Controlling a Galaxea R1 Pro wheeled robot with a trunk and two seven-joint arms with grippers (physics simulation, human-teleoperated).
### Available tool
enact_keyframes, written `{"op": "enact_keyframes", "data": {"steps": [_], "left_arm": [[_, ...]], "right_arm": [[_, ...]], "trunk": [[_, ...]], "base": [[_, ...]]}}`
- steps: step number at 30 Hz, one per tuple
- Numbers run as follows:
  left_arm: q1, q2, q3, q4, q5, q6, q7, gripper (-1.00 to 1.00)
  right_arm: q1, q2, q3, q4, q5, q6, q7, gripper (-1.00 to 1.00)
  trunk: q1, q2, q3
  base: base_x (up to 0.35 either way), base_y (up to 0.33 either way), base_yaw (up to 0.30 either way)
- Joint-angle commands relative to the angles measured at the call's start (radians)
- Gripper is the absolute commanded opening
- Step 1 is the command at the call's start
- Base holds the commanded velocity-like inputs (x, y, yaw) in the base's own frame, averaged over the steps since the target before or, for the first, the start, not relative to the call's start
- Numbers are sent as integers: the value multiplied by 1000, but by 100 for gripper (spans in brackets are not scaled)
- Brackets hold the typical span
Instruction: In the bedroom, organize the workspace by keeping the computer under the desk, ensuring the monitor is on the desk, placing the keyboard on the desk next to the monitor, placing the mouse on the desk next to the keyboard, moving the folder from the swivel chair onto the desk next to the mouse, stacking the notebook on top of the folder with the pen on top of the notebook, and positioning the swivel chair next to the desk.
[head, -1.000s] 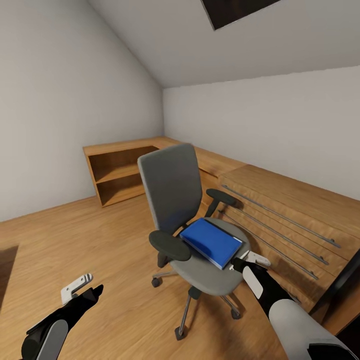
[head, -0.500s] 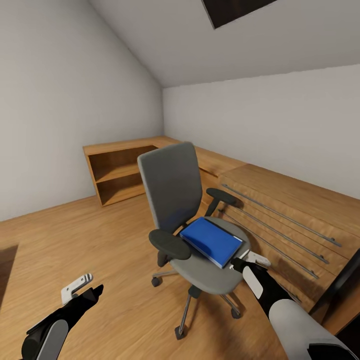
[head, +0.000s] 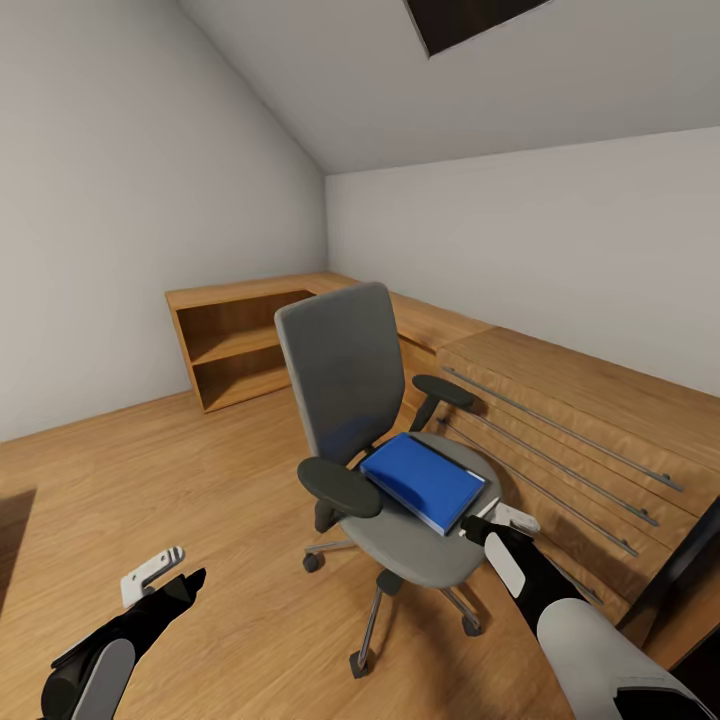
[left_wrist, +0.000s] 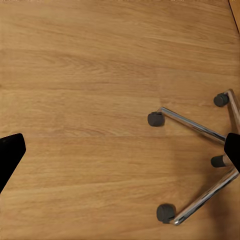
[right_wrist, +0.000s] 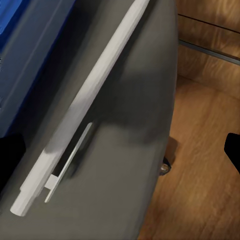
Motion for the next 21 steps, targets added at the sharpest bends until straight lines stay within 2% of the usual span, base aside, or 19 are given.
{"op": "enact_keyframes", "data": {"steps": [1,21], "left_arm": [[-1,0,0,-1,11,3,9,100],[-1,1,0,-2,9,4,8,100]], "right_arm": [[0,0,0,-2,-6,5,-5,100],[0,0,0,-2,-6,5,-5,100]], "trunk": [[0,0,-1],[0,0,-1]], "base": [[0,0,0],[0,0,0]]}}
